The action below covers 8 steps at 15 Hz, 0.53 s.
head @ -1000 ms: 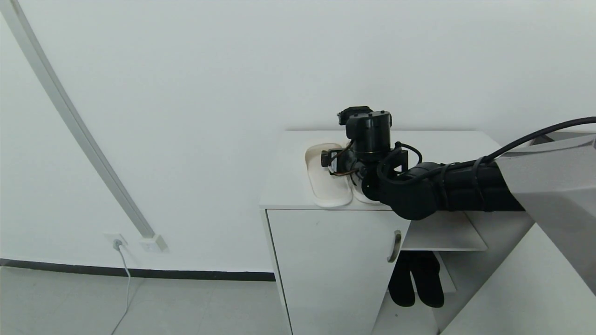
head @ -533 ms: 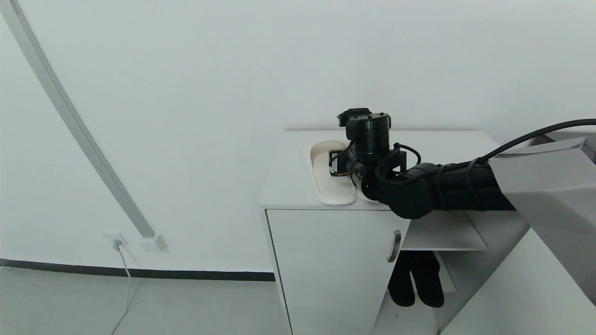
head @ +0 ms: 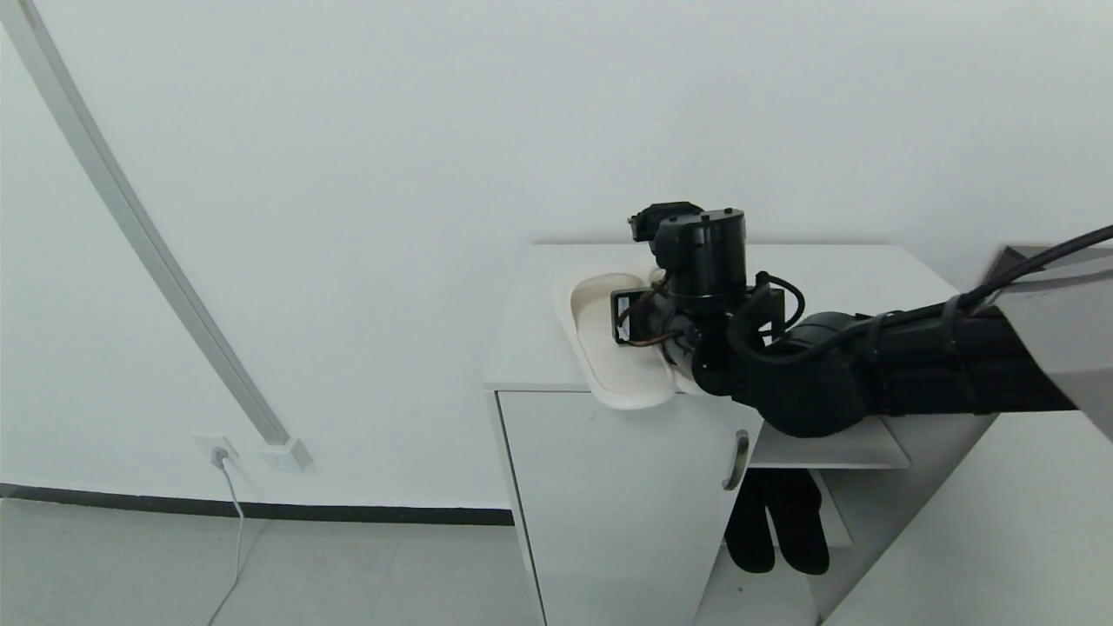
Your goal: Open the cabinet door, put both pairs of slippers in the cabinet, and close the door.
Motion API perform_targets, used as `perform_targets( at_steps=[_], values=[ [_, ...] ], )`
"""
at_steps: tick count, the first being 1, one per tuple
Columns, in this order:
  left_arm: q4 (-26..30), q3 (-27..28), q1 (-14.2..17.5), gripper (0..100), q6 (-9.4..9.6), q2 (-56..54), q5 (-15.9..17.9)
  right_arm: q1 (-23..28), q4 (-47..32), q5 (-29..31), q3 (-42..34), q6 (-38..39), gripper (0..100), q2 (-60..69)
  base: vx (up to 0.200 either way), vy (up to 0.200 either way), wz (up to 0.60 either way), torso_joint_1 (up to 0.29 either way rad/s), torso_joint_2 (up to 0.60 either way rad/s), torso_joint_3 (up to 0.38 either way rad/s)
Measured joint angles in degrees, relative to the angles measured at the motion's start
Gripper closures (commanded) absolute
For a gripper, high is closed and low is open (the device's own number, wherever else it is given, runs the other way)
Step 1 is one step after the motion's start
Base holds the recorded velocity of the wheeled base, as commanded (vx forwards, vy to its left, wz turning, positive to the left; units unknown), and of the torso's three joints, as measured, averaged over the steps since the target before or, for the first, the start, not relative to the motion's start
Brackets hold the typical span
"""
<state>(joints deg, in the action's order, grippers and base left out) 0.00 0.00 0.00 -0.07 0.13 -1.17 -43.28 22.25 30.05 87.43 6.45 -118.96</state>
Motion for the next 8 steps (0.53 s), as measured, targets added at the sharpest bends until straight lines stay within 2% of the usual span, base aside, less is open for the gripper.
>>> perform_targets(
  at_steps=[8],
  values=[
    [0.00,0.00,0.00,100,0.10,-0.02,-0.35,-3.06,9.98,-8.30,-35.51,0.11,100,23.06,0.000,0.000,0.00,0.000,0.00,0.000]
  ],
)
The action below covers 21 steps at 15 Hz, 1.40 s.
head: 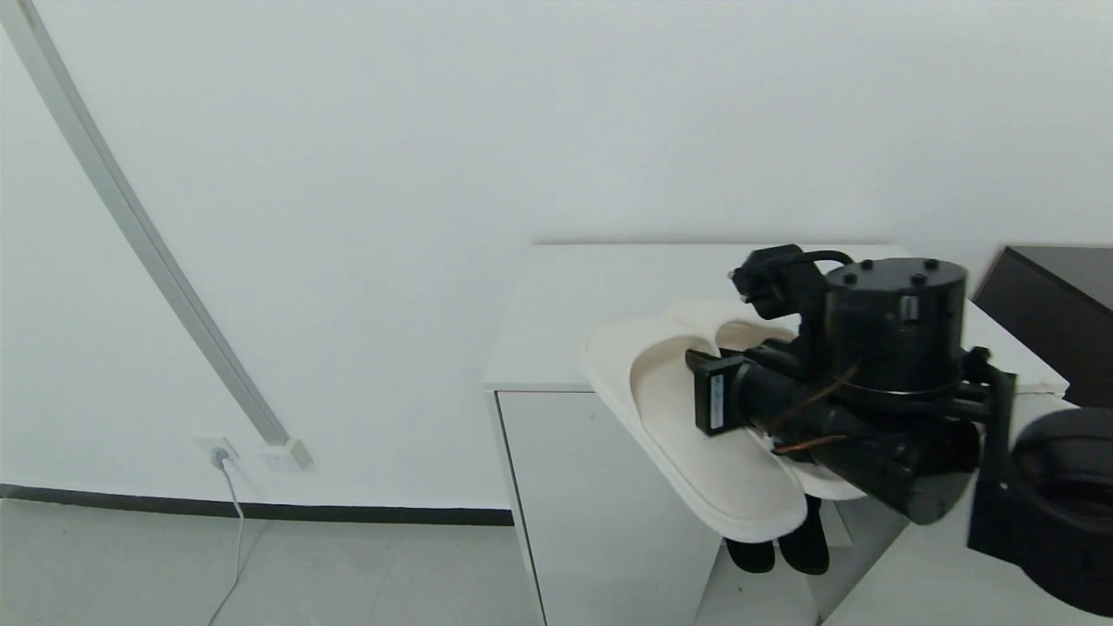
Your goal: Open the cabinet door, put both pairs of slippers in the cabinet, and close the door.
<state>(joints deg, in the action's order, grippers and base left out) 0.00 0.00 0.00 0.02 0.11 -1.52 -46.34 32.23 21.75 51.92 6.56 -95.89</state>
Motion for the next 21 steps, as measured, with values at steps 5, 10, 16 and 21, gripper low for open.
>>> perform_targets(
  at_steps=[5,10,16,21],
  values=[
    [0.00,0.00,0.00,100,0.00,0.00,0.16,-1.56,0.78,-7.19,-9.92,-0.10,100,11.24,0.000,0.000,0.00,0.000,0.00,0.000],
    [0.00,0.00,0.00,100,-0.02,0.00,0.22,-3.11,0.85,-7.22,-11.22,-0.35,100,13.12,0.000,0.000,0.00,0.000,0.00,0.000],
    [0.02,0.00,0.00,100,0.00,0.00,0.24,-4.82,1.00,-7.08,-11.90,-0.46,100,13.07,-0.200,0.000,0.00,0.004,0.00,0.002],
    [0.02,0.00,0.00,100,-0.02,0.00,0.22,-4.90,0.91,-7.06,-12.35,-0.44,100,12.81,-0.160,0.000,0.00,0.000,0.00,0.001]
  ],
)
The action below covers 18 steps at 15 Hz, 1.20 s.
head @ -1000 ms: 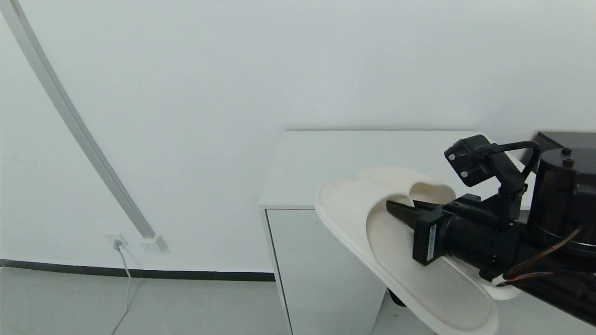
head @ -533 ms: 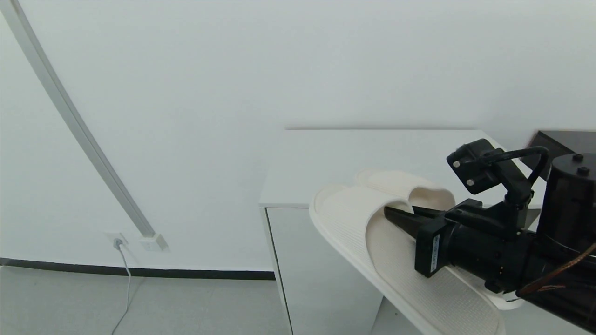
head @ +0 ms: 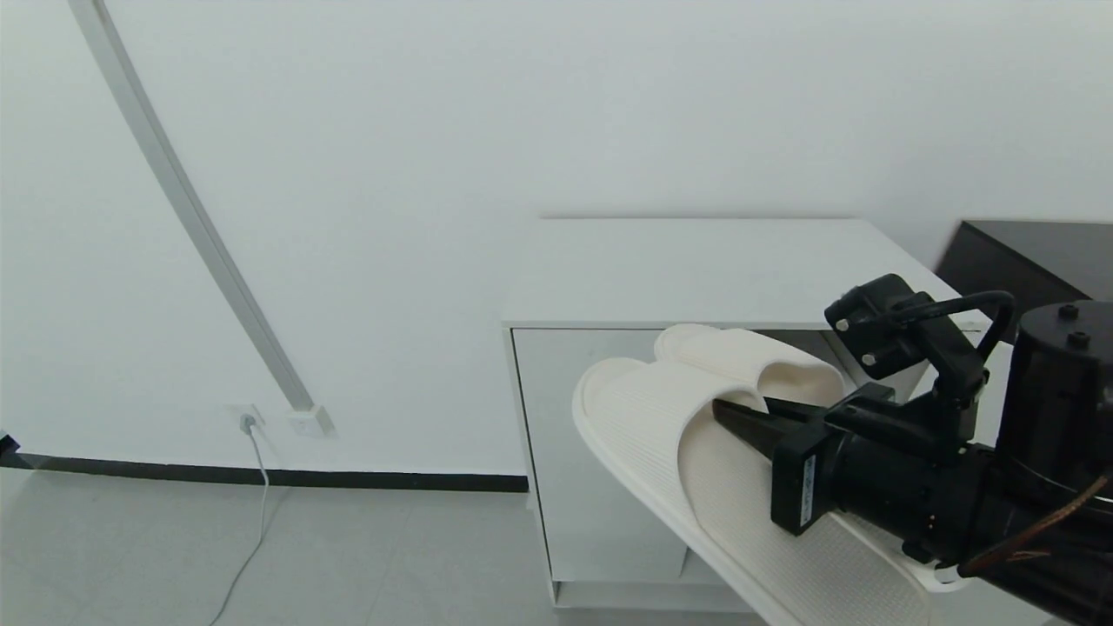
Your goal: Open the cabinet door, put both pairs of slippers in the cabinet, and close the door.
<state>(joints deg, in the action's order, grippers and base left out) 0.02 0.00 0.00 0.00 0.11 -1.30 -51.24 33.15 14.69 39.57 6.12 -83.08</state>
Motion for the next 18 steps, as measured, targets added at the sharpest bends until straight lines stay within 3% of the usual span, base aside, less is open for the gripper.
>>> perform_targets(
  at_steps=[13,18],
  values=[
    [0.02,0.00,0.00,100,0.00,0.00,0.00,0.05,0.21,0.17,-0.60,0.01,100,-1.15,0.000,0.000,0.00,0.000,0.00,0.000],
    [0.05,0.00,-0.07,100,-0.02,0.00,-0.02,0.05,0.22,0.13,-0.96,-0.05,100,-1.43,0.000,-0.200,0.00,0.002,0.01,0.004]
  ],
)
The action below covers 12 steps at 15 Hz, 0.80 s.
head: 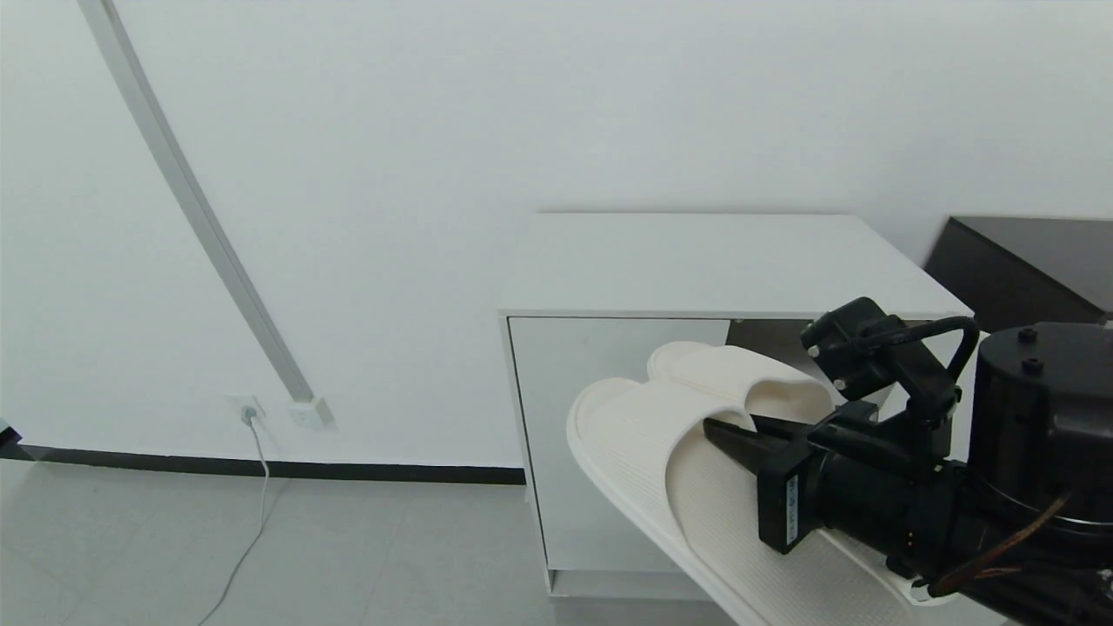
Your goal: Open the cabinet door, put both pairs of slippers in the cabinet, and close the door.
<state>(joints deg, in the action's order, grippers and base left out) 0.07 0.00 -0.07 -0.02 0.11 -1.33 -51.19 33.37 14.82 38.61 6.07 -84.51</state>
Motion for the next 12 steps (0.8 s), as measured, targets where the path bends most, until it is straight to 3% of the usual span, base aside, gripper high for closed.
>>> perform_targets(
  at_steps=[12],
  values=[
    [-0.05,0.00,0.07,100,0.02,0.00,0.05,0.76,0.16,-0.68,-1.15,0.00,100,-0.04,0.000,-0.200,0.00,0.005,0.00,0.002]
  ],
)
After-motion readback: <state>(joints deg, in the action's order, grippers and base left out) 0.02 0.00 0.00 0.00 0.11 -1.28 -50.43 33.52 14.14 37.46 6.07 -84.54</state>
